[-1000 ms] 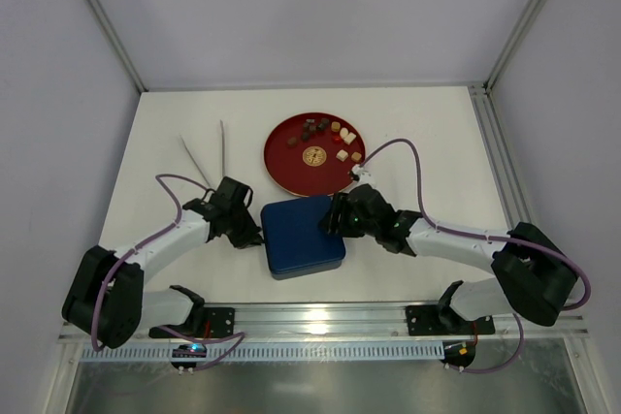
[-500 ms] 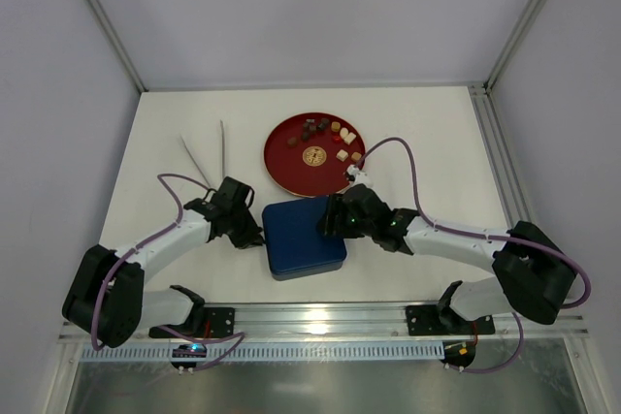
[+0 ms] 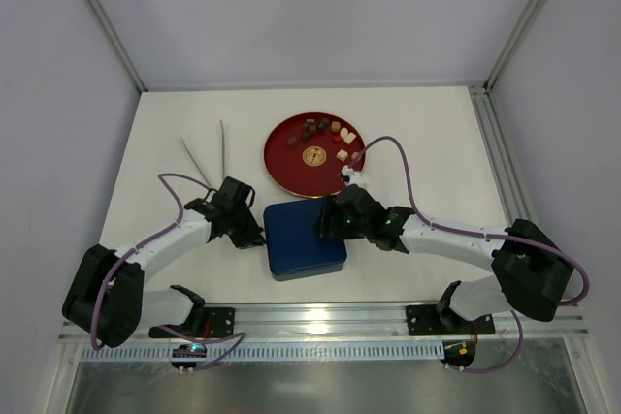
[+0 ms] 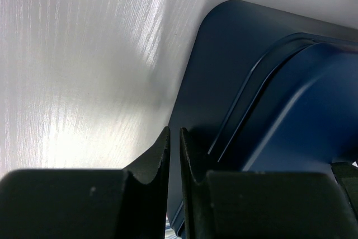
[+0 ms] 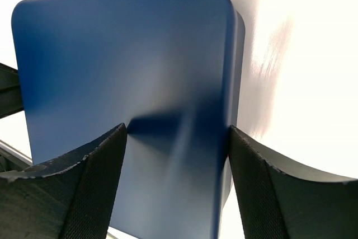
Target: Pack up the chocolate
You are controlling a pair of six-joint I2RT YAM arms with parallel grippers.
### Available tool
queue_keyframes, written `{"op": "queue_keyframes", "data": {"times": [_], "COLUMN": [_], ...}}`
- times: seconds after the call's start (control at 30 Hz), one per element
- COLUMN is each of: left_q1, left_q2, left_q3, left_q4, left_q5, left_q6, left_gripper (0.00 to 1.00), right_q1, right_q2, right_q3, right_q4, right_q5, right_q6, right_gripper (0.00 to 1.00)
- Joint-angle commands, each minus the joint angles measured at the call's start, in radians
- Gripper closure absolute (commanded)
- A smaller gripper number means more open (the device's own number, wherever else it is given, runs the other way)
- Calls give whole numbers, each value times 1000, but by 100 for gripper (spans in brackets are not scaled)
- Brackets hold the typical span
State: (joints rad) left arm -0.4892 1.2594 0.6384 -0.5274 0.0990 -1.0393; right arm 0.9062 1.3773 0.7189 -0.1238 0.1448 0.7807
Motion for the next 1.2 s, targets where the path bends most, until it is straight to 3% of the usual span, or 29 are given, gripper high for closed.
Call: {"op": "queue_keyframes", "data": {"times": [0.0,1.17], "left_q1": [-14,-34], "left_q2": [3,12], "left_q3": [52,56], "left_q4": [69,70], "left_q5": [56,48], "left_q6": [-13,-27], "left_gripper": [89,90], "right_q1": [23,68], "right_q2": [5,37], "right_q3": [63,163], "right_q4": [30,-92], "right_q5": [-5,52], "right_q6": [-3,-31], "right_gripper": [27,14]}}
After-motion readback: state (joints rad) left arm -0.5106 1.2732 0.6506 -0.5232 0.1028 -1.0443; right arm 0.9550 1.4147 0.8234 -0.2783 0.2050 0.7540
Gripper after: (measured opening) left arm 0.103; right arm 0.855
